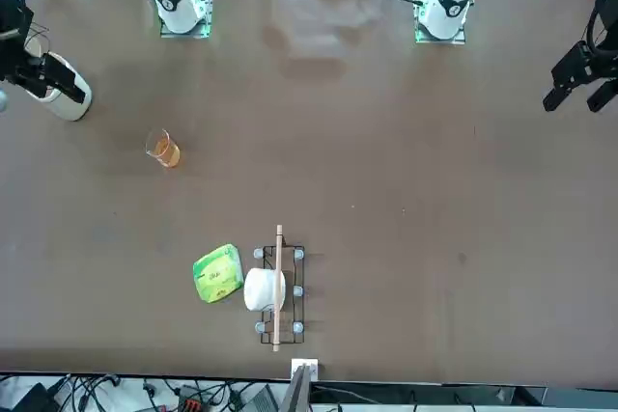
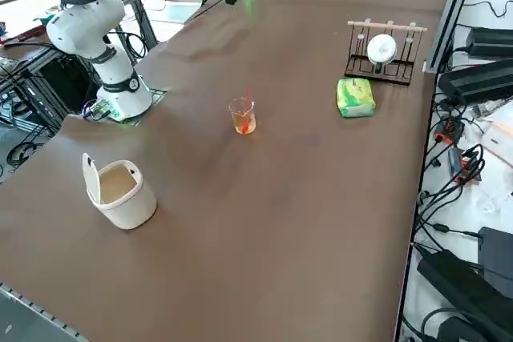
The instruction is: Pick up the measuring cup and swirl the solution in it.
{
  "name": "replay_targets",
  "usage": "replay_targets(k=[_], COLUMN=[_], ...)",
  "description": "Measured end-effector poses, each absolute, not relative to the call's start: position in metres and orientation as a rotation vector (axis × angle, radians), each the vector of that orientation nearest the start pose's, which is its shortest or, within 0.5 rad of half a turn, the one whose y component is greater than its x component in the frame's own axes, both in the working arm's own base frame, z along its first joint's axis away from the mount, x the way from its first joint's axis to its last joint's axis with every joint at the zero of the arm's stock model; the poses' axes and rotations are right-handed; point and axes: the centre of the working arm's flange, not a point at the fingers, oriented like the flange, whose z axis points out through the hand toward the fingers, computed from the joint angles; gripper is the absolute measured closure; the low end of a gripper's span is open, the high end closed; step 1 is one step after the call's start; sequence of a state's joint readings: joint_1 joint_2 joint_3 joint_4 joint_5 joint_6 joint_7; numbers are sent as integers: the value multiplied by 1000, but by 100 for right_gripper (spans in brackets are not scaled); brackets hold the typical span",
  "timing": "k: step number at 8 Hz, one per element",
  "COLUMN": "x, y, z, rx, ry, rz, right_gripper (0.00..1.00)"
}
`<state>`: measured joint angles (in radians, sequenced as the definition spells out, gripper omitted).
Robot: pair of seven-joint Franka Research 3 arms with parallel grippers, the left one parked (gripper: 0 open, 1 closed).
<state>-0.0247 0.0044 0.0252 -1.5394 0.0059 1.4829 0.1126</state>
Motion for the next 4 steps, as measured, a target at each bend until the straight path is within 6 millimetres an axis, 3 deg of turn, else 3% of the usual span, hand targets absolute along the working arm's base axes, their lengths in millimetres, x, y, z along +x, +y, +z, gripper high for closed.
replay_targets(k=[4], x=[545], y=[2], z=[629], rx=[-3132], ry=[185], rz=[121], right_gripper=[0])
